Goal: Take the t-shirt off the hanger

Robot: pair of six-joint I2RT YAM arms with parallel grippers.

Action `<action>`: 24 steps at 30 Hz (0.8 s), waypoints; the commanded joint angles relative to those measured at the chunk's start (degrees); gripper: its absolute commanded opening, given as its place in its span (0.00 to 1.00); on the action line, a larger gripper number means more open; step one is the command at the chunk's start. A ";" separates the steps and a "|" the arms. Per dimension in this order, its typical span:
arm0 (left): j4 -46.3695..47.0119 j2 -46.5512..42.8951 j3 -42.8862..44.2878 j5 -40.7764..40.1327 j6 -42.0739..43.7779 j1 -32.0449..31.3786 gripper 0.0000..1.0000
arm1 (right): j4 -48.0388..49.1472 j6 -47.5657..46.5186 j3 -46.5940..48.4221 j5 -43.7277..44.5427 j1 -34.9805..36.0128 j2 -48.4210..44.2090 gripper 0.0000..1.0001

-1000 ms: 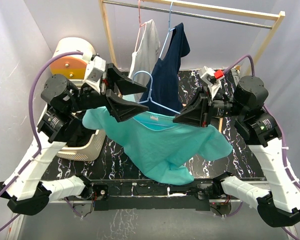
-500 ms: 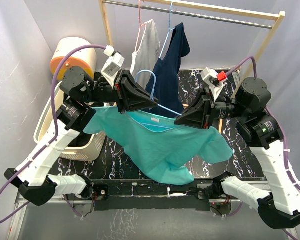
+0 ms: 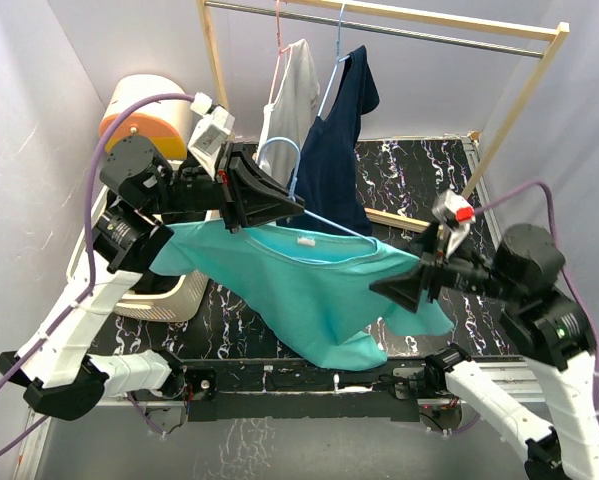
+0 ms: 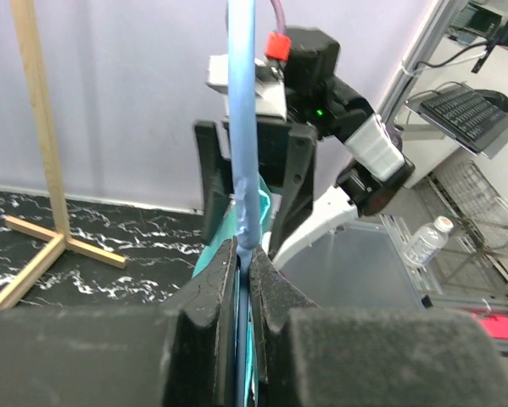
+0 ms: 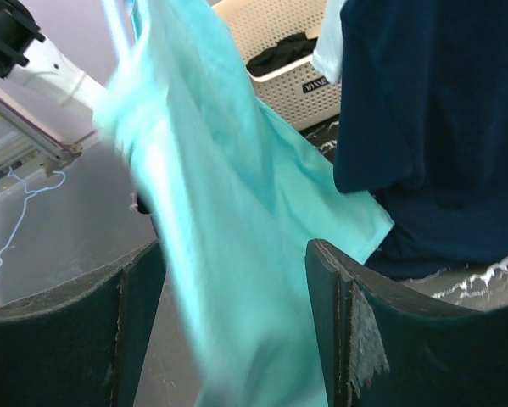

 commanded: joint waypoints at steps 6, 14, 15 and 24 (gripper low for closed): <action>-1.52 -4.05 4.77 -3.49 1.86 0.07 0.00 | -5.86 0.05 -4.78 9.56 0.05 -8.16 0.46; -3.15 -6.19 3.12 -4.72 2.35 0.07 0.00 | -6.53 4.91 0.21 35.87 0.09 -8.37 0.08; -3.60 -6.75 2.86 -4.78 2.53 0.06 0.00 | -7.17 5.94 1.02 40.36 0.13 -8.28 0.08; -7.99 -10.64 3.42 -8.91 6.01 0.07 0.00 | -12.91 11.05 -2.74 59.31 0.31 -6.55 0.08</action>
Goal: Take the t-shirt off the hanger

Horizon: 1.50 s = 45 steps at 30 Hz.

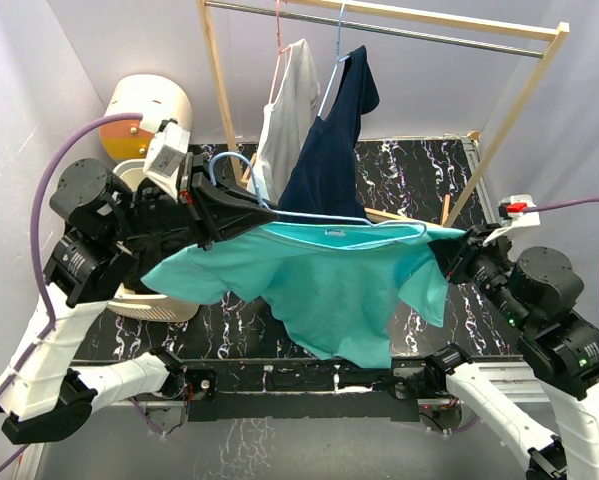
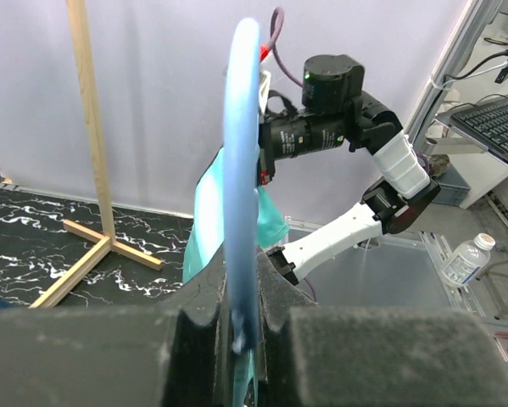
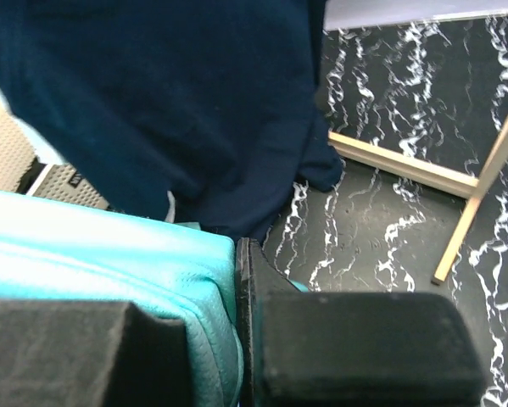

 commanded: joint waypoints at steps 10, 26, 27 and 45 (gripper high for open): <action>1.16 -1.42 -1.00 -2.58 0.85 0.05 0.00 | 0.70 -1.21 -2.28 -21.38 -0.04 3.24 0.52; 0.54 4.37 -4.12 8.54 0.71 0.05 0.00 | 2.11 -5.20 23.05 -49.46 -0.04 11.00 0.57; 0.23 4.80 -4.10 9.79 0.61 0.05 0.00 | 1.98 -5.94 24.50 -49.07 -0.04 12.68 0.58; -2.06 8.60 -3.98 13.56 0.32 0.05 0.00 | 2.62 -7.27 28.08 -54.14 0.05 26.44 0.55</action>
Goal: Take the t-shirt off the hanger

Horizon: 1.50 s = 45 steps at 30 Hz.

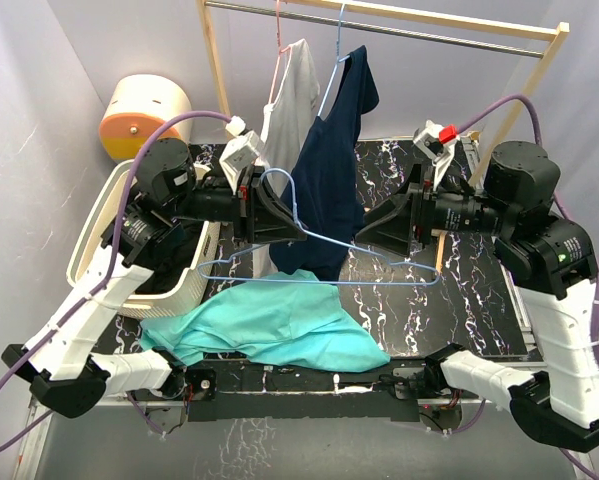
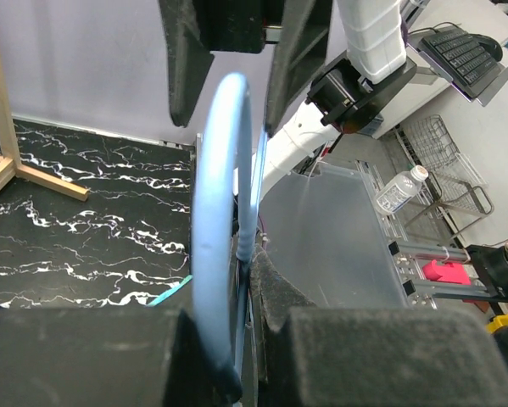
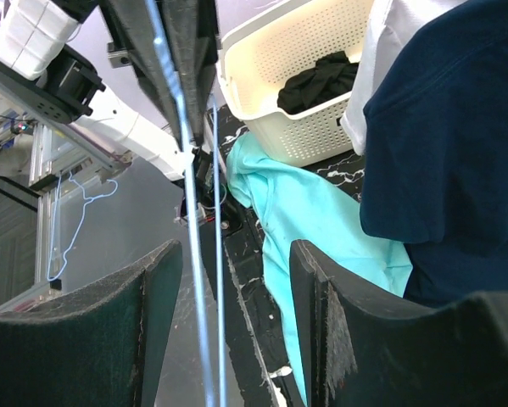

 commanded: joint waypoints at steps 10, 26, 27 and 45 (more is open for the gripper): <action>0.20 2.55 3.28 1.02 -0.76 0.05 0.00 | 2.39 -0.45 -5.10 -0.12 0.24 -4.73 0.55; 0.09 3.02 3.51 -3.23 -1.69 0.09 0.22 | -0.01 -2.33 -5.68 8.33 0.87 -6.86 0.08; -0.30 2.64 3.25 -4.40 -1.31 0.06 0.29 | -0.20 -2.10 -5.46 8.99 0.87 -7.45 0.08; 1.77 -16.79 -8.78 -40.54 3.11 0.05 0.54 | -9.56 7.58 8.24 32.40 1.39 -20.06 0.08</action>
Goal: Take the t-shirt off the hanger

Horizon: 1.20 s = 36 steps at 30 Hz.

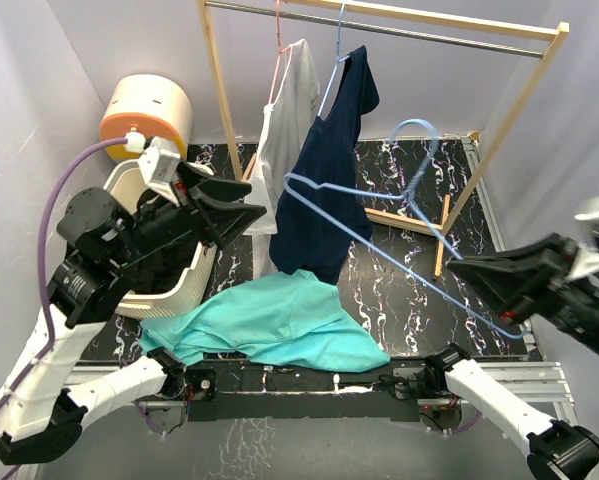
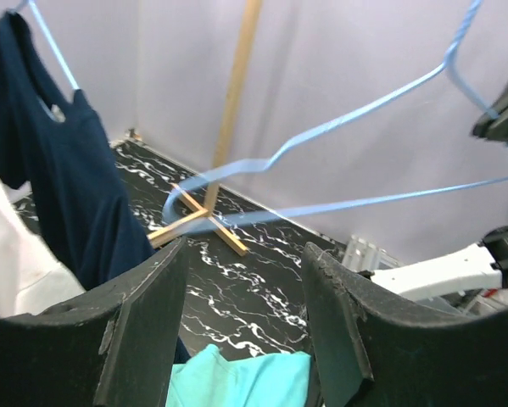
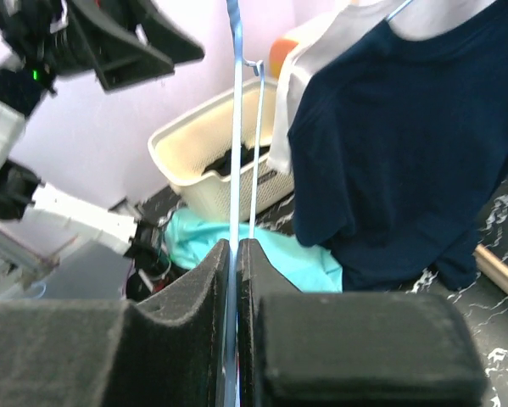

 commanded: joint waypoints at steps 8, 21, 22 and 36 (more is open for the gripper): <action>-1.47 -6.74 -10.54 -10.10 1.34 -0.21 0.53 | 4.11 3.91 -1.69 35.72 1.98 -1.12 0.08; -11.55 -9.34 -14.47 -16.16 4.90 -0.21 0.50 | 30.30 0.89 -18.42 54.83 2.72 1.12 0.08; -11.79 -9.73 -14.93 -16.36 5.01 -0.21 0.50 | 32.17 0.18 -19.06 55.57 2.72 1.43 0.08; -13.26 -11.79 -18.78 -16.47 4.54 -0.21 0.48 | 46.31 -6.28 -21.64 62.74 2.72 11.07 0.08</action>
